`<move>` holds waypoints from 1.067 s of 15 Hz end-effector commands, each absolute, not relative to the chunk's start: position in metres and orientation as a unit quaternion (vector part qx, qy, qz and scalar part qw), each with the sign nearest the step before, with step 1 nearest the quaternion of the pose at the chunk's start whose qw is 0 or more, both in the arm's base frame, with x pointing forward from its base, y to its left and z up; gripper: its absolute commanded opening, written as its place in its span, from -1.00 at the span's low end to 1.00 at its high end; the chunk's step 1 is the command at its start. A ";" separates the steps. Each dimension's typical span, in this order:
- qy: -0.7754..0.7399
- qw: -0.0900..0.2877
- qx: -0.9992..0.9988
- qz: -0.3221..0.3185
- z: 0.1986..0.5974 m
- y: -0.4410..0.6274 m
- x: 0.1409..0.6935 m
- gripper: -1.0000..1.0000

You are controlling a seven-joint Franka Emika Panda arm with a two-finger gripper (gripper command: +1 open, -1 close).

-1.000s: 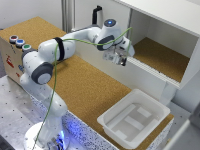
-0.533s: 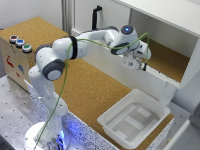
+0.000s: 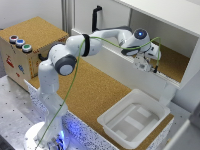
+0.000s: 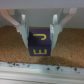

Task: Put the purple object inside the right cabinet

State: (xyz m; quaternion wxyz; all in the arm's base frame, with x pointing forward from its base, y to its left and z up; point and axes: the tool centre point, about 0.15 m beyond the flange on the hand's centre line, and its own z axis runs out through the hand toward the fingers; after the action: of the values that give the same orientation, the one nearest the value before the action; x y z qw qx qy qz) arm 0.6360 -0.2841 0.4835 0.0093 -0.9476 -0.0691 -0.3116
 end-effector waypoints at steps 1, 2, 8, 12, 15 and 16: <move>-0.071 0.064 -0.944 -0.315 0.463 -0.302 0.701 -1.00; -0.070 0.062 -0.944 -0.317 0.461 -0.299 0.708 -1.00; -0.073 0.038 -0.940 -0.330 0.470 -0.279 0.694 1.00; -0.081 0.020 -0.932 -0.352 0.498 -0.279 0.640 1.00; -0.114 0.005 -0.934 -0.338 0.508 -0.270 0.597 1.00; -0.127 -0.002 -0.937 -0.326 0.507 -0.267 0.586 1.00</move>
State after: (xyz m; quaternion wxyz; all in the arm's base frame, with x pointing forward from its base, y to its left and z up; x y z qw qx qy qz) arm 0.6532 -0.2852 0.4926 0.0338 -0.9393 -0.0902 -0.3293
